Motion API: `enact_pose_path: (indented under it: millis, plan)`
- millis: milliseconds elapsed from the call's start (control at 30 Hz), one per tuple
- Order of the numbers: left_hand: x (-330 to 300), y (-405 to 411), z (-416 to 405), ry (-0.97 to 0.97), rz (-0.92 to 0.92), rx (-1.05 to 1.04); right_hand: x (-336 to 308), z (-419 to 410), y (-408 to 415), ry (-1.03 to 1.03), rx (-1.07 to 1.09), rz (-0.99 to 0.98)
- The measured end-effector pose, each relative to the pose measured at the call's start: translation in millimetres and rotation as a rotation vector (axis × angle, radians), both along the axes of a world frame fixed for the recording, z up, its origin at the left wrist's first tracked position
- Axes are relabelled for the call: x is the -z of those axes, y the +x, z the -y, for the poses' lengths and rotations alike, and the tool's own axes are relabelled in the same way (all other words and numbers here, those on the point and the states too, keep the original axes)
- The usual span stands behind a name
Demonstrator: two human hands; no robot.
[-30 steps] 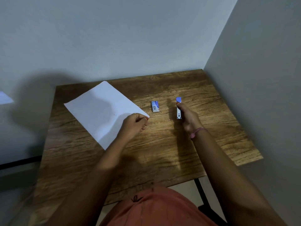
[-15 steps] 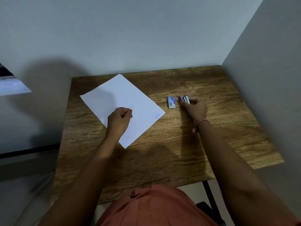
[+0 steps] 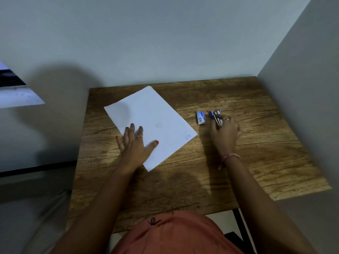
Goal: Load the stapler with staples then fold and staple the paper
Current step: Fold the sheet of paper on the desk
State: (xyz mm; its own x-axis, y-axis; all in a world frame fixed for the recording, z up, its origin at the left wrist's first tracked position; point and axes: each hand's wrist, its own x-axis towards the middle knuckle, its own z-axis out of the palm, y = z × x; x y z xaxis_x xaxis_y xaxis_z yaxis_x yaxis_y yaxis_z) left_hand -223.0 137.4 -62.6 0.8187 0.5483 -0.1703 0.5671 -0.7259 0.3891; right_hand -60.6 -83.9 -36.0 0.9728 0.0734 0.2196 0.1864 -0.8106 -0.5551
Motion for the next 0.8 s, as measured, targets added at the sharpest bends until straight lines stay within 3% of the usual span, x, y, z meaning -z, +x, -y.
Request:
enact_pose_path:
  millis: [67,167,267,367,533,667,800]
  plan:
    - [1,-5,3,-0.028,0.035,0.106,-5,-16,-5,0.120,-0.207,0.023]
    - [-4,-10,9,-0.124,0.154,0.107,-9,-42,-8,0.156,-0.396,-0.124]
    - [-13,-9,13,-0.231,0.350,-0.156,-4,-63,-7,0.076,-0.459,-0.294]
    - [-22,-2,6,-0.392,0.407,-0.436,2,-72,-5,0.022,-0.425,-0.342]
    - [-31,6,-4,-0.799,0.480,-0.607,-2,-75,3,0.013,-0.409,-0.432]
    - [-33,8,1,-0.689,0.421,-0.595,-8,-71,0,0.077,-0.399,-0.474]
    - [-33,5,9,-0.546,0.357,-0.544,-10,-68,-3,-0.038,-0.382,-0.454]
